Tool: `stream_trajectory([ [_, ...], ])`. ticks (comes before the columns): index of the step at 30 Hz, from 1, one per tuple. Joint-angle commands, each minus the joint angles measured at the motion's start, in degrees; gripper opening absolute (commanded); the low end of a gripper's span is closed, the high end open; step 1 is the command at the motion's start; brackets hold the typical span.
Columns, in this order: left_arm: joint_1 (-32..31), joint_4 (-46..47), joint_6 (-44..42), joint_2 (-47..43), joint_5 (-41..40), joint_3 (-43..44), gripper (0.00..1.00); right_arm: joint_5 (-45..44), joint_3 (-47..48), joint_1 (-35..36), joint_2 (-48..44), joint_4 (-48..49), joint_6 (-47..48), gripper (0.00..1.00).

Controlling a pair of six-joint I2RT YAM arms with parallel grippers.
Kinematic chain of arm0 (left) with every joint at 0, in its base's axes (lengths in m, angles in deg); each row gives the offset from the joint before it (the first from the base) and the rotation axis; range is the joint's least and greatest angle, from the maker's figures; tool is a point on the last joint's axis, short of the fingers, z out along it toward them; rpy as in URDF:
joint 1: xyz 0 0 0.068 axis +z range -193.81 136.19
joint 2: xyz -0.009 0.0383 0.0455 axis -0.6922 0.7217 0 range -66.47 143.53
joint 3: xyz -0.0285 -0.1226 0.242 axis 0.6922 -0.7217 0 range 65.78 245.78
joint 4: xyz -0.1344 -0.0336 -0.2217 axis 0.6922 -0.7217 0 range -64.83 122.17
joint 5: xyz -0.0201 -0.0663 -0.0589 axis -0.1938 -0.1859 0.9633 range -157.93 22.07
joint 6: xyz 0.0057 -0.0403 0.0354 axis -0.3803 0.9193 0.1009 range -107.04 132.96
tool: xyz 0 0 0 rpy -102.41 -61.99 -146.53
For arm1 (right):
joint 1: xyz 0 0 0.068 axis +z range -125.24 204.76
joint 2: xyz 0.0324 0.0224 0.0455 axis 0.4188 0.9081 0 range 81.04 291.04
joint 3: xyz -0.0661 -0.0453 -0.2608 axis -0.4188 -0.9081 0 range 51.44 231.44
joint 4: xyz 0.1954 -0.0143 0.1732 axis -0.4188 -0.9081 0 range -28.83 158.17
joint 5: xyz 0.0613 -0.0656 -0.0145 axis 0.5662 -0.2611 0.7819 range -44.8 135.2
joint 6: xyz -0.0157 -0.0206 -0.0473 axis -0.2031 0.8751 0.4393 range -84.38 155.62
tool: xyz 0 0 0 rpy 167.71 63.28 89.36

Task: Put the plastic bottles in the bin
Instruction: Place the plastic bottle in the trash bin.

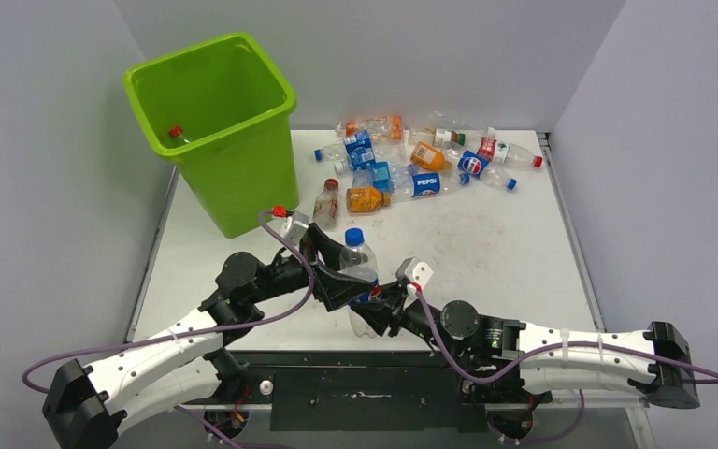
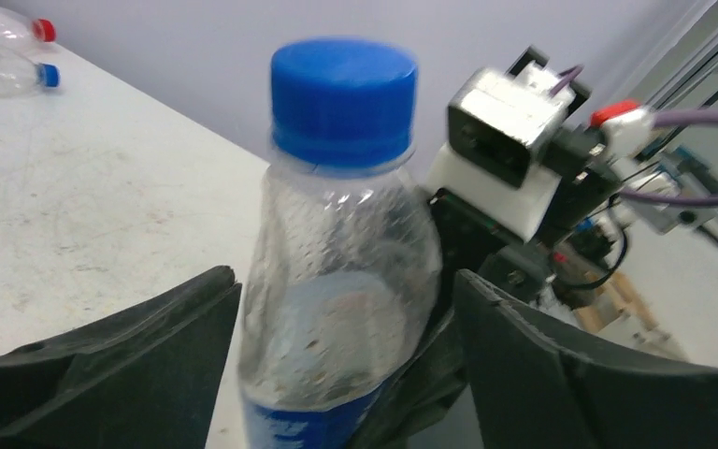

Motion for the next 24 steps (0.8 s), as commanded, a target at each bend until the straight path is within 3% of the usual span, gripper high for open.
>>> stream_trajectory([
  [1,-0.2,2.5,1.3,-2.8,-2.8,5.3,0.92,-1.1,0.5,0.4,-0.1,0.8,0.9,0.23],
  [3,-0.1,2.2,1.5,-3.8,-5.4,6.6,0.97,-0.9,0.1,0.4,-0.7,1.4,1.5,0.20],
  [9,0.6,-9.3,-0.9,-3.0,-11.4,16.2,0.97,-0.7,0.4,0.4,-0.9,1.4,2.2,0.19],
  [17,0.6,-26.6,-2.9,3.6,-12.7,25.9,0.73,-1.4,0.0,0.6,-2.0,1.8,1.9,0.18],
  [24,0.5,-27.5,-1.7,4.0,-12.3,25.5,0.72,-2.0,0.1,0.7,-2.4,1.7,2.0,0.18],
])
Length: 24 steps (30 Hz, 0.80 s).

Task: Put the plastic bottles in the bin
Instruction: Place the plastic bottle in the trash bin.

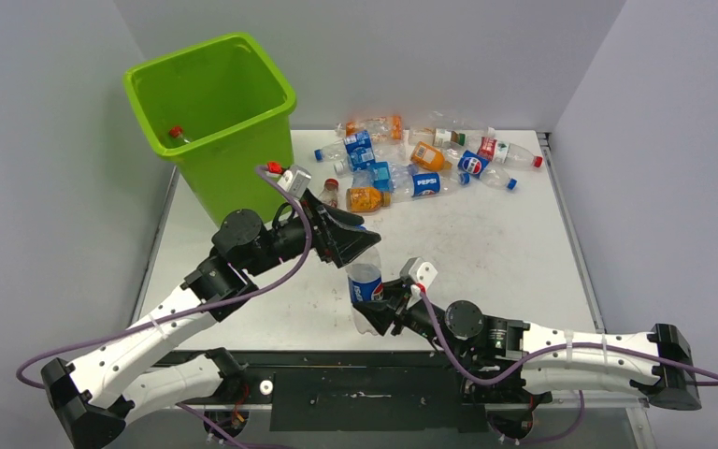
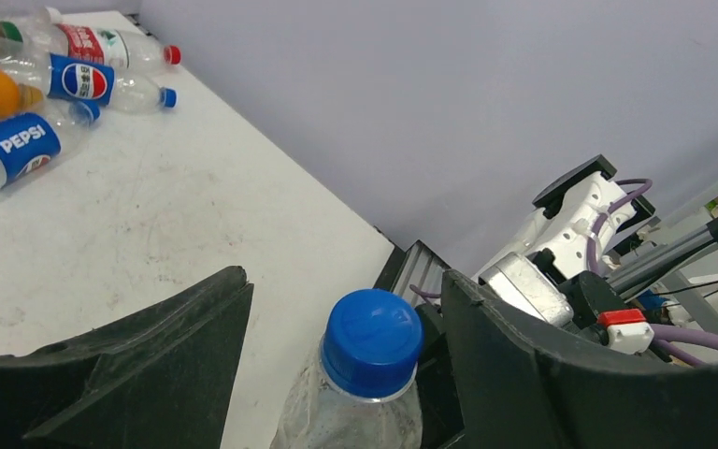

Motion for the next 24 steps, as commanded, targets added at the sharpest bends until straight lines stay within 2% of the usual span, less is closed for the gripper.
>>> stream_trajectory([
  [1,0.2,-1.7,0.0,-0.9,-0.6,1.4,0.70,-1.2,0.2,0.3,-1.0,2.6,0.4,0.18],
  [6,0.1,0.1,0.6,-0.8,1.0,0.6,0.39,-1.3,0.0,0.3,-0.9,2.8,0.3,0.18],
  [9,0.2,0.5,0.4,-0.4,2.3,0.6,0.28,-1.7,0.1,0.4,-1.1,2.5,0.0,0.23],
  [10,0.2,0.7,0.1,-0.4,2.8,0.6,0.20,-2.0,0.2,0.4,-1.2,2.2,-0.2,0.28],
  [11,0.1,1.2,-0.5,-0.5,3.5,0.5,0.06,-2.1,0.4,0.4,-1.4,2.0,-0.5,0.36],
  [12,0.0,1.4,-1.0,-0.7,3.7,0.6,0.00,-2.1,0.7,0.3,-1.7,1.6,-0.8,0.52],
  [14,0.0,1.2,-2.5,-1.5,3.4,1.4,0.00,-1.3,2.1,0.3,-2.3,0.6,-2.5,0.89],
  [15,0.0,0.0,-3.9,-2.0,2.4,2.4,0.00,-0.7,2.9,0.4,-2.4,-0.1,-3.1,0.92],
  [21,1.0,-11.3,-18.9,-4.3,-13.3,13.2,0.00,3.6,11.5,0.4,-2.2,-6.9,-6.2,0.90],
  [24,2.7,-10.8,-26.2,-4.7,-21.6,18.7,0.00,7.5,15.2,0.4,-3.0,-9.1,-7.6,0.90],
])
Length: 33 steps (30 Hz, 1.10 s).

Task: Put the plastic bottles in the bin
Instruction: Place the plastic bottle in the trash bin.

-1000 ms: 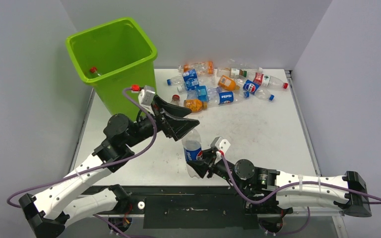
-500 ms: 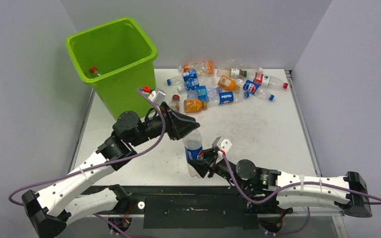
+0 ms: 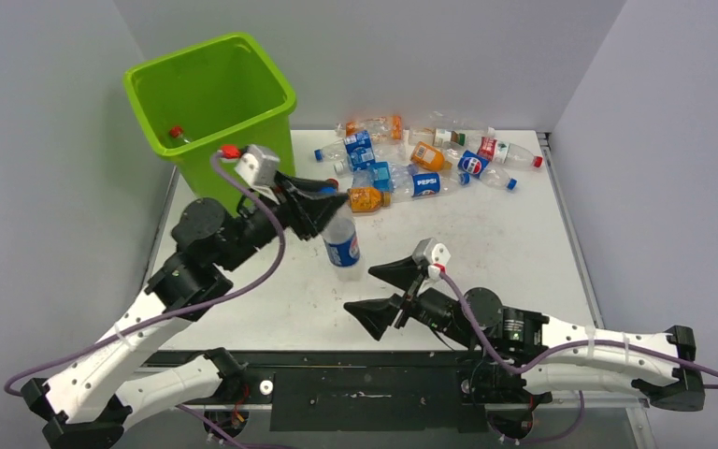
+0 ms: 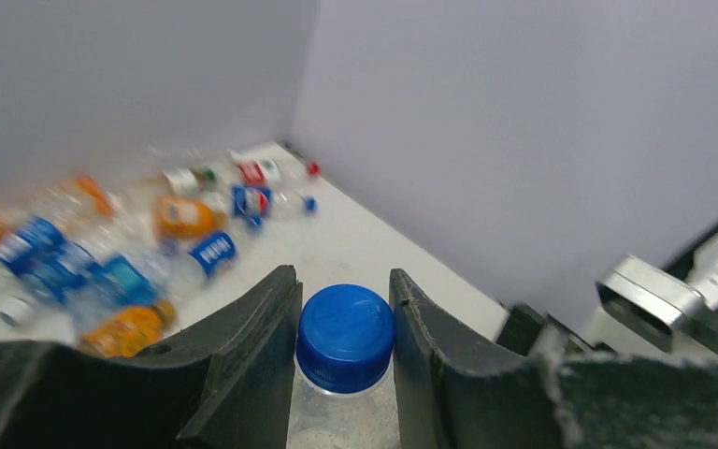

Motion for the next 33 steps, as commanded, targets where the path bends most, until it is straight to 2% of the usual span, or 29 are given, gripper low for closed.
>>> stream_trajectory([
  [1,2.5,1.7,-14.8,-2.8,-14.9,10.4,0.00,7.3,6.5,0.4,-2.4,-2.0,-3.4,0.90],
  [4,3.8,7.9,-22.7,-2.2,-20.2,13.8,0.00,8.2,5.7,0.4,-5.0,-0.9,-4.3,0.90],
  [7,5.9,13.0,-31.7,0.8,-25.3,18.3,0.00,4.3,2.9,0.4,-8.4,-0.5,-4.0,0.90],
  [11,11.1,14.4,-37.2,7.5,-25.9,29.2,0.00,-1.8,-0.8,0.4,-12.8,-1.1,-4.2,0.90],
  [13,15.1,13.7,-38.5,12.1,-27.3,35.2,0.00,-4.6,-2.1,0.5,-14.4,-1.7,-4.4,0.90],
  [15,18.1,13.6,-38.2,15.6,-32.2,38.9,0.00,-7.6,-2.6,0.4,-15.3,-2.8,-4.6,0.90],
  [17,20.5,15.8,-38.1,17.4,-37.0,39.6,0.00,-10.8,-2.5,0.4,-15.3,-4.5,-4.9,0.90],
  [21,28.4,19.3,-32.4,21.4,-37.8,39.5,0.00,-14.9,-2.2,0.3,-14.1,-6.9,-5.5,0.90],
  [24,29.8,25.7,-36.2,25.7,-41.8,39.6,0.01,-16.6,-1.3,0.4,-12.2,-8.7,-5.4,0.90],
  [25,29.8,27.3,-37.6,27.0,-42.3,39.8,0.09,-17.1,-0.5,0.3,-11.6,-9.6,-5.3,0.90],
  [27,29.8,28.7,-37.7,28.6,-41.7,41.0,0.59,-18.3,1.0,0.3,-10.5,-12.1,-5.0,0.90],
  [28,29.6,28.9,-36.7,29.0,-41.3,41.7,0.77,-19.2,1.5,0.4,-10.1,-12.8,-4.9,0.90],
  [29,29.1,28.7,-35.7,29.3,-40.9,42.6,1.00,-19.9,1.7,0.3,-10.1,-13.0,-5.0,0.90],
  [30,28.1,28.7,-35.3,29.3,-40.4,43.3,0.97,-20.8,1.8,0.2,-10.1,-13.0,-5.1,0.90],
  [33,22.0,29.1,-36.7,27.5,-38.3,43.0,0.96,-23.6,1.4,0.2,-10.3,-12.3,-5.6,0.90],
])
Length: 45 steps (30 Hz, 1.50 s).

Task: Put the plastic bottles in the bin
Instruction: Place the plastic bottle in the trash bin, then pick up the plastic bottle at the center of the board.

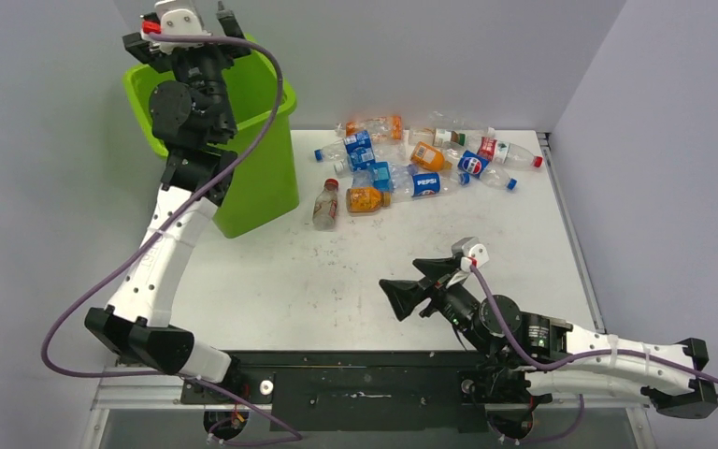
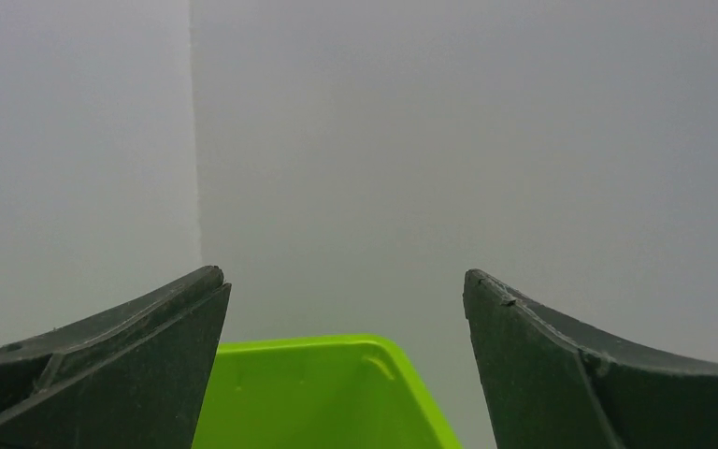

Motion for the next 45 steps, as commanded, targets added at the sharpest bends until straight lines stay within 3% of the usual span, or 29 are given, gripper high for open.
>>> stream_trajectory([
  [1,-7.9,5.9,-1.3,-5.2,2.8,3.6,0.96,-6.5,2.1,0.3,-0.7,0.3,-0.6,0.90],
  [6,-16.1,-6.2,5.3,-12.9,11.5,-2.6,0.96,-13.8,1.4,0.2,-0.3,-1.5,-1.7,0.90],
  [10,-18.5,-16.3,14.6,-20.6,18.6,-13.0,0.96,-20.8,3.0,-1.4,3.6,-6.0,-3.9,0.90],
  [12,-18.8,-21.1,18.8,-23.9,21.9,-20.2,0.96,-19.6,3.8,-4.5,6.3,-6.7,-4.8,0.90],
  [17,-18.9,-30.8,26.1,-31.7,24.8,-35.2,0.96,-2.7,5.7,-23.3,13.5,-7.3,-10.4,0.90],
  [22,-18.7,-30.6,31.3,-41.9,28.1,-50.1,0.96,15.6,3.4,-44.9,20.2,0.2,-15.8,0.90],
  [28,-18.4,-24.0,35.8,-51.7,32.3,-62.8,0.96,21.0,-1.0,-63.1,29.1,16.2,-31.8,0.90],
  [32,-18.2,-21.7,36.8,-56.2,30.6,-67.8,0.96,16.0,-0.3,-64.7,35.6,26.0,-35.9,0.90],
  [37,-17.7,-24.4,38.2,-56.2,27.8,-67.9,0.96,19.1,13.5,-64.9,52.5,22.0,-37.3,0.90],
  [45,-17.4,-27.6,41.3,-56.2,26.1,-67.7,0.96,22.3,24.7,-64.8,67.5,15.9,-46.3,0.90],
])
